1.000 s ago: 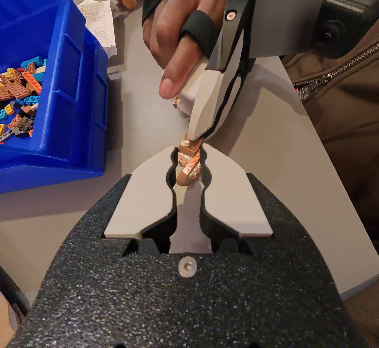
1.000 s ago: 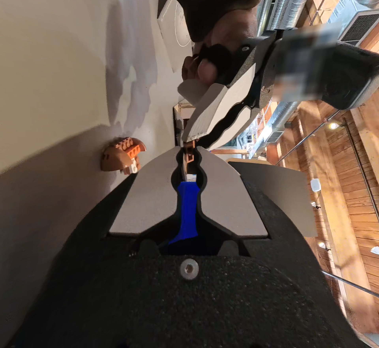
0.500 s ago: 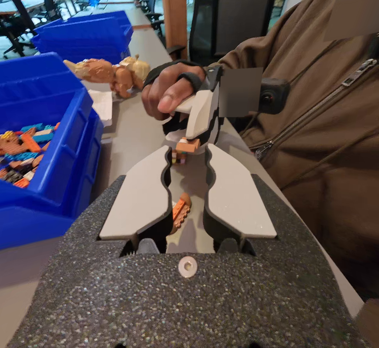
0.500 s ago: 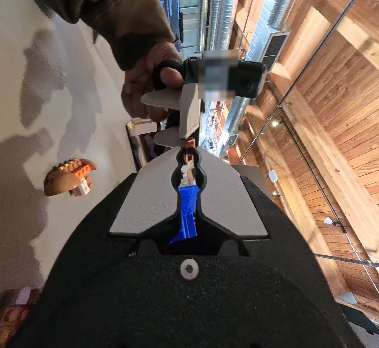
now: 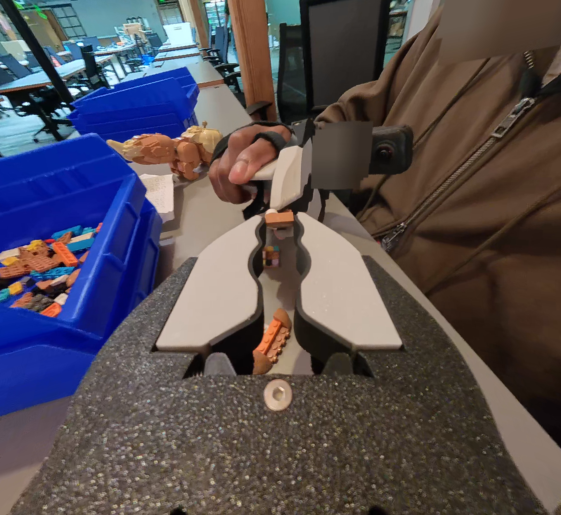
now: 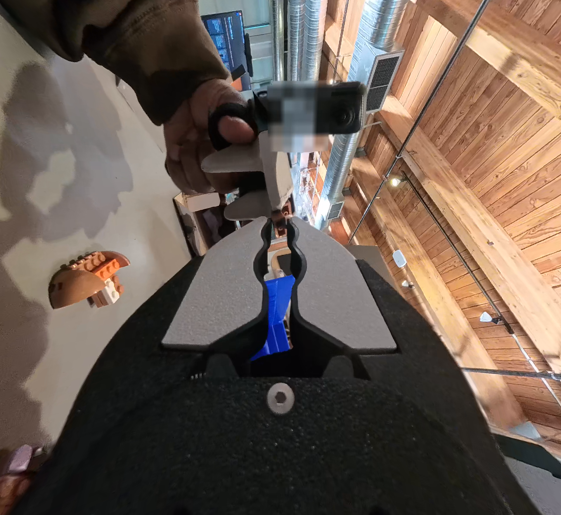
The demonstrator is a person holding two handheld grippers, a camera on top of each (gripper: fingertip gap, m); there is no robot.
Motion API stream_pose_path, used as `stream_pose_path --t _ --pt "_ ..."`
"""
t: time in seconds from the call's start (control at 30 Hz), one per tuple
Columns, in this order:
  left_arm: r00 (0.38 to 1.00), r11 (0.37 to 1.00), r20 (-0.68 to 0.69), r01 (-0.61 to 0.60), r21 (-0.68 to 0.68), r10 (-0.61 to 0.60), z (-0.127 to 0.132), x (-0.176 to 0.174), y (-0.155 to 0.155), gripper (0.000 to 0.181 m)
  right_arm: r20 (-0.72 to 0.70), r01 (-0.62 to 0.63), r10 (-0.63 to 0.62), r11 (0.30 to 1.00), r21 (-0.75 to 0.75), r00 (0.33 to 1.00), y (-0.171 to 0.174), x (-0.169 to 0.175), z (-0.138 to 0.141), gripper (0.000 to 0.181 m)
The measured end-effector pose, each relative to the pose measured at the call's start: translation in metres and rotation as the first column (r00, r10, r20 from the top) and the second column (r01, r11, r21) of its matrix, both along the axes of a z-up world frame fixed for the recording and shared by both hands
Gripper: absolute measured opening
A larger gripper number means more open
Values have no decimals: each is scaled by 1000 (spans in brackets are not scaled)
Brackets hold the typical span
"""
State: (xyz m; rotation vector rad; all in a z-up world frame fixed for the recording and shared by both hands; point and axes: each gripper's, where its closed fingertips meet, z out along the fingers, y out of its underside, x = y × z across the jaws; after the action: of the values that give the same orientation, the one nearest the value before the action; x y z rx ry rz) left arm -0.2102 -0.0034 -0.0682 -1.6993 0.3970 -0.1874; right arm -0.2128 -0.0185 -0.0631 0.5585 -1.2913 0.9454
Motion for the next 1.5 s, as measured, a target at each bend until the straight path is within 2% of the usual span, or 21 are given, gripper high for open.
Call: stream_pose_path --t 0.07,0.17,0.3,0.37,0.43,0.57,0.7,1.17,1.5 --pt "995 999 -80 -50 5 51 1 -5 1 17 49 -12 13 1000 -12 999 3 -3 0 10" --pt "955 987 -254 -159 -3 153 -2 -18 0 17 224 -84 92 995 -45 970 9 -5 -1 12" --pt "844 969 -489 -247 8 219 -10 -30 0 17 492 -159 212 976 -148 844 16 -11 -1 13" --pt "811 968 -541 -248 27 223 -10 -29 3 17 589 -173 243 969 -174 770 17 -13 -6 13" --pt "777 967 -588 -251 38 225 -11 -28 5 17 637 -163 231 973 -164 735 16 -17 -13 13" --pt "735 963 -643 -268 13 213 -19 -29 7 17 632 -161 234 972 -172 738 16 -17 -11 13" --pt "725 964 -659 -264 -1 198 -23 -27 9 17 627 -163 238 971 -176 742 17 -17 -10 11" --pt "752 972 -640 -234 -38 156 -26 -17 11 17 611 -183 213 977 -113 762 15 -14 -18 8" --pt "758 964 -631 -260 -58 166 -29 -19 13 17 578 -164 174 984 -70 797 16 -17 -20 7"
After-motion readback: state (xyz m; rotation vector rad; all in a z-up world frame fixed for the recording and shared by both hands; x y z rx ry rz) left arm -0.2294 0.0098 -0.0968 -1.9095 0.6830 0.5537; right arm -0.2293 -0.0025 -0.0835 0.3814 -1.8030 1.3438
